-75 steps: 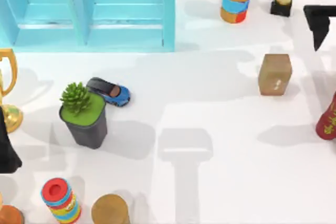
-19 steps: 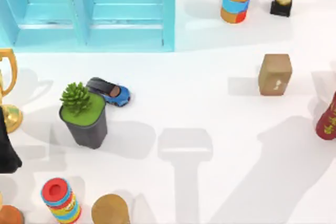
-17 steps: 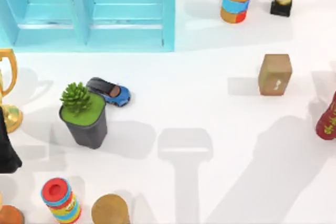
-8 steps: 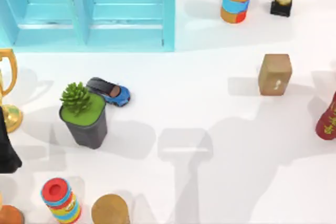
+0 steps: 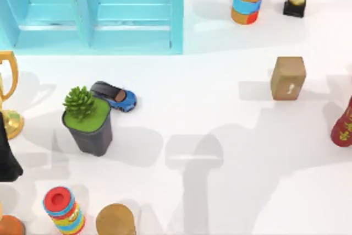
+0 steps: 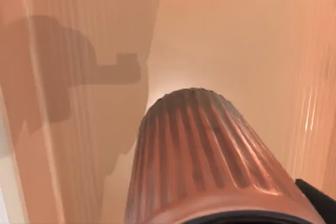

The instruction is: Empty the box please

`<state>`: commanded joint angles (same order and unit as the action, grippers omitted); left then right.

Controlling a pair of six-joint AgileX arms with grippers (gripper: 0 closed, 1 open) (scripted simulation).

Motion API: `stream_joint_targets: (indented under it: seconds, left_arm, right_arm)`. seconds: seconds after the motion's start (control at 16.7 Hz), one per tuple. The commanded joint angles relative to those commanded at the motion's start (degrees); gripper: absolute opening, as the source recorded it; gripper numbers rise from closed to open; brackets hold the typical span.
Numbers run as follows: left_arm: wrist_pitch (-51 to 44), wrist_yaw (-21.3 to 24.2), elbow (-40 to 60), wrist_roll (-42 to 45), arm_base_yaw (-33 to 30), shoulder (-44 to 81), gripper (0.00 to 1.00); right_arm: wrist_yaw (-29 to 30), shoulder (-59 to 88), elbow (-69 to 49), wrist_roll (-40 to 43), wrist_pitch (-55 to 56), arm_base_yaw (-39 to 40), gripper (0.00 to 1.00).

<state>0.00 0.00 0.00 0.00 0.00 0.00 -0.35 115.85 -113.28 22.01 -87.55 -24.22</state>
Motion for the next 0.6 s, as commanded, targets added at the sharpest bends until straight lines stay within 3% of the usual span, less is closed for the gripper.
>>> stream_joint_targets:
  seconds: [0.3,0.6]
  left_arm:
    - [0.0,0.0,0.0,0.0,0.0,0.0,1.00]
    - [0.0,0.0,0.0,0.0,0.0,0.0,1.00]
  right_arm:
    - [0.0,-0.4,4.3,-7.7,5.4,9.1,0.00]
    - [0.1,-3.1,11.8,-23.0,16.4,30.8,0.00]
